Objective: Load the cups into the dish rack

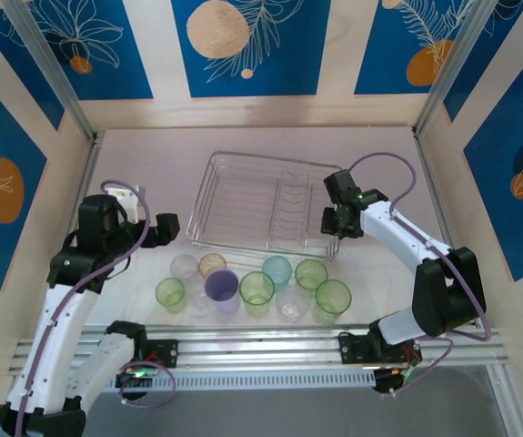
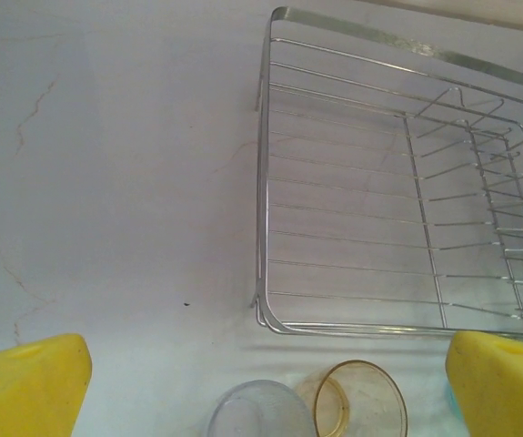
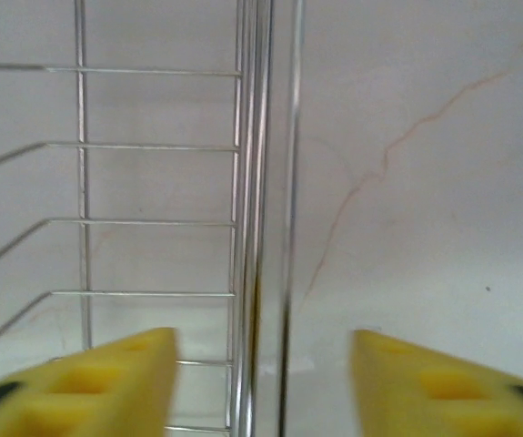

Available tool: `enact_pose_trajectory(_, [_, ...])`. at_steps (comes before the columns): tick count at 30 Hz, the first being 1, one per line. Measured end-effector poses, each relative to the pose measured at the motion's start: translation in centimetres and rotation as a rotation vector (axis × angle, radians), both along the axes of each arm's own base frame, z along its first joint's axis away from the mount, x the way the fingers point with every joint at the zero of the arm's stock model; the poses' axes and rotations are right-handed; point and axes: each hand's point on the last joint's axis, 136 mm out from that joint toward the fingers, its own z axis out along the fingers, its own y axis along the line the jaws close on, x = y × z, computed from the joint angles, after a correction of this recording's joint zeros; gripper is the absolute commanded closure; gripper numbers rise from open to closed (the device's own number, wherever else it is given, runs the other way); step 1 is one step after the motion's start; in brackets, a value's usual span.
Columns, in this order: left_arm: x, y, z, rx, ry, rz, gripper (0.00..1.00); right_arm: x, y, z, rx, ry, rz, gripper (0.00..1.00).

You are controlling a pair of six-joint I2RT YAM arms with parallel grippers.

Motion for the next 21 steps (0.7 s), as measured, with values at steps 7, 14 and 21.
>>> enact_pose_trajectory(7, [-0.1,-0.5,0.0,-0.004,0.001,-0.025,0.00,-2.2,-1.0,3.0,0.004,0.013,-0.028,0.35])
enact_pose_trajectory(14, [0.6,-0.7,-1.0,-0.001,0.041,-0.017,0.00,-4.0,-0.7,6.8,0.120,-0.067,-0.035,0.38])
enact_pose_trajectory(21, [1.5,-0.9,-2.8,-0.002,0.120,-0.006,0.00,-1.9,-1.7,4.1,0.149,0.012,-0.057,0.43])
